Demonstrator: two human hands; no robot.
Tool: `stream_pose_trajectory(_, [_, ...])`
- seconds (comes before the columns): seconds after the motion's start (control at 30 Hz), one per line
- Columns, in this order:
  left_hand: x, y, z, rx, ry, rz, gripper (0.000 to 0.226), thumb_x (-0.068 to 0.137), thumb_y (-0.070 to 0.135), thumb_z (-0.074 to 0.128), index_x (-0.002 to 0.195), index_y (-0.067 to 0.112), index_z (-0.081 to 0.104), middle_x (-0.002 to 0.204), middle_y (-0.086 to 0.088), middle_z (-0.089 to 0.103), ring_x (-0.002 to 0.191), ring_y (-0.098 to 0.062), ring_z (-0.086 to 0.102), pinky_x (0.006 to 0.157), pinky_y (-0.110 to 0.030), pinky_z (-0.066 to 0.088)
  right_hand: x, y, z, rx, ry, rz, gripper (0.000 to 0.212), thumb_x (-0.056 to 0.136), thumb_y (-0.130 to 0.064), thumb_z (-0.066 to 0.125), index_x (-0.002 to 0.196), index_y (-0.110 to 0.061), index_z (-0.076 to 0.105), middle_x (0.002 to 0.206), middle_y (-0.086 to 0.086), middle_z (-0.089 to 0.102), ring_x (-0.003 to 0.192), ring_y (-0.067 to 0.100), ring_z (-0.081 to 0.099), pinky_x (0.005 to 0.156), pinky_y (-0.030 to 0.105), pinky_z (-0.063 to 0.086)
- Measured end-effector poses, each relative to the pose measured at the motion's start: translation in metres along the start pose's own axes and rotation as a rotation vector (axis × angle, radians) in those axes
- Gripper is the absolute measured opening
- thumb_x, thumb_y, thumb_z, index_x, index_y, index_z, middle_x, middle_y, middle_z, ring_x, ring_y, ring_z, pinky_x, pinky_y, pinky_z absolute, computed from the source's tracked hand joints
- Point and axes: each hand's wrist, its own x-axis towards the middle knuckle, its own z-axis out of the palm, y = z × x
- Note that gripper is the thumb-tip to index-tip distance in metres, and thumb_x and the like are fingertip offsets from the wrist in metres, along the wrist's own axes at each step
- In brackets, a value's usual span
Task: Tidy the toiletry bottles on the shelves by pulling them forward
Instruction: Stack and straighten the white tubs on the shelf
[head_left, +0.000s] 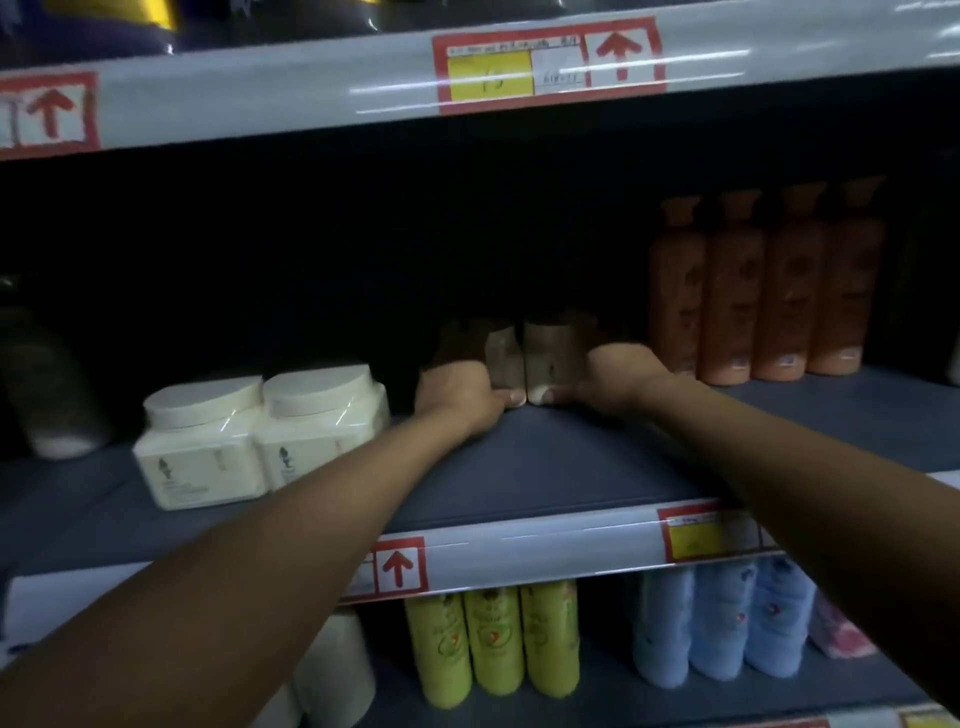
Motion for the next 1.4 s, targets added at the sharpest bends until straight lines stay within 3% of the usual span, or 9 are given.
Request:
stream_pose_trajectory(0.13, [-0.013,0.008,-0.006,0.041,0.008,-0.004,0.088,0.081,0.056,0.084,0.154,0.029,0.042,0.155,-0.008,0.046,0.133,-0.036,0.056,0.100,-0.037,0.049,-0.014,0.000,-0.007,0.041,0.071,-0.023,0.091,0.081,-0.060,0.081,0.150,-0.012,0.047,0.146,0.019,0.056,0.131,0.036,0.056,0.093,0.032,0.044])
stream_pose_trajectory(0.27, [-0.033,0.012,-0.020,0.070,0.001,-0.003,0.071,0.079,0.057,0.085,0.134,0.022,0.059,0.138,-0.010,0.058,0.125,-0.036,0.060,0.096,-0.038,0.049,-0.034,0.002,-0.014,0.026,0.091,-0.030,0.074,0.075,-0.062,0.085,0.126,-0.015,0.057,0.134,0.016,0.063,0.122,0.036,0.060,0.089,0.035,0.044])
stream_pose_trajectory(0.5, [-0.077,0.017,-0.034,-0.029,0.057,0.144,0.083,0.077,0.050,0.088,0.144,0.039,0.041,0.144,0.005,0.039,0.128,-0.026,0.058,0.092,-0.036,0.048,-0.082,0.007,-0.017,0.062,0.149,-0.128,0.091,0.067,-0.064,0.086,0.138,-0.049,0.031,0.126,0.015,0.061,0.111,0.039,0.062,0.096,0.048,0.052])
stream_pose_trajectory(0.77, [-0.109,0.011,-0.050,-0.031,0.047,0.207,0.096,0.069,0.062,0.088,0.147,0.049,0.032,0.146,0.013,0.030,0.131,-0.025,0.056,0.102,-0.042,0.052,-0.127,0.007,-0.019,0.017,0.172,-0.133,0.101,0.070,-0.068,0.082,0.148,-0.054,0.020,0.127,0.015,0.055,0.112,0.039,0.060,0.094,0.044,0.050])
stream_pose_trajectory(0.87, [-0.115,0.012,-0.054,-0.031,0.020,0.203,0.097,0.073,0.061,0.086,0.150,0.049,0.028,0.153,0.013,0.024,0.131,-0.028,0.055,0.104,-0.043,0.051,-0.134,0.006,-0.018,0.019,0.193,-0.142,0.102,0.069,-0.066,0.084,0.148,-0.054,0.020,0.157,0.020,0.027,0.124,0.047,0.056,0.101,0.048,0.052])
stream_pose_trajectory(0.97, [-0.116,0.012,-0.054,-0.017,-0.018,0.188,0.101,0.079,0.051,0.087,0.156,0.048,0.021,0.164,0.014,0.011,0.149,-0.035,0.034,0.117,-0.048,0.041,-0.134,0.008,-0.017,0.026,0.230,-0.237,0.107,0.073,-0.057,0.087,0.157,-0.047,0.022,0.171,0.001,-0.015,0.139,0.041,0.048,0.106,0.048,0.050])
stream_pose_trajectory(1.07, [-0.113,0.010,-0.056,-0.024,-0.059,0.180,0.110,0.079,0.042,0.089,0.158,0.055,0.014,0.170,0.018,0.000,0.160,-0.038,0.010,0.125,-0.056,0.029,-0.128,0.012,-0.016,0.046,0.213,-0.303,0.113,0.076,-0.050,0.087,0.161,-0.047,0.011,0.172,-0.007,-0.008,0.148,0.032,0.039,0.109,0.048,0.046])
stream_pose_trajectory(1.2, [-0.110,0.008,-0.056,-0.072,-0.033,0.252,0.104,0.076,0.038,0.092,0.157,0.048,0.029,0.164,0.016,0.022,0.148,-0.018,0.037,0.120,-0.042,0.036,-0.122,0.017,-0.011,0.062,0.275,-0.365,0.103,0.076,-0.046,0.088,0.158,-0.044,0.026,0.167,-0.007,0.014,0.143,0.028,0.045,0.105,0.043,0.046])
stream_pose_trajectory(1.4, [-0.111,0.006,-0.056,-0.146,0.035,0.225,0.104,0.069,0.034,0.096,0.155,0.048,0.040,0.163,0.017,0.033,0.147,-0.015,0.039,0.122,-0.043,0.036,-0.116,0.024,-0.007,0.146,0.361,-0.423,0.102,0.071,-0.038,0.094,0.157,-0.035,0.040,0.161,-0.005,0.033,0.144,0.020,0.041,0.111,0.028,0.035])
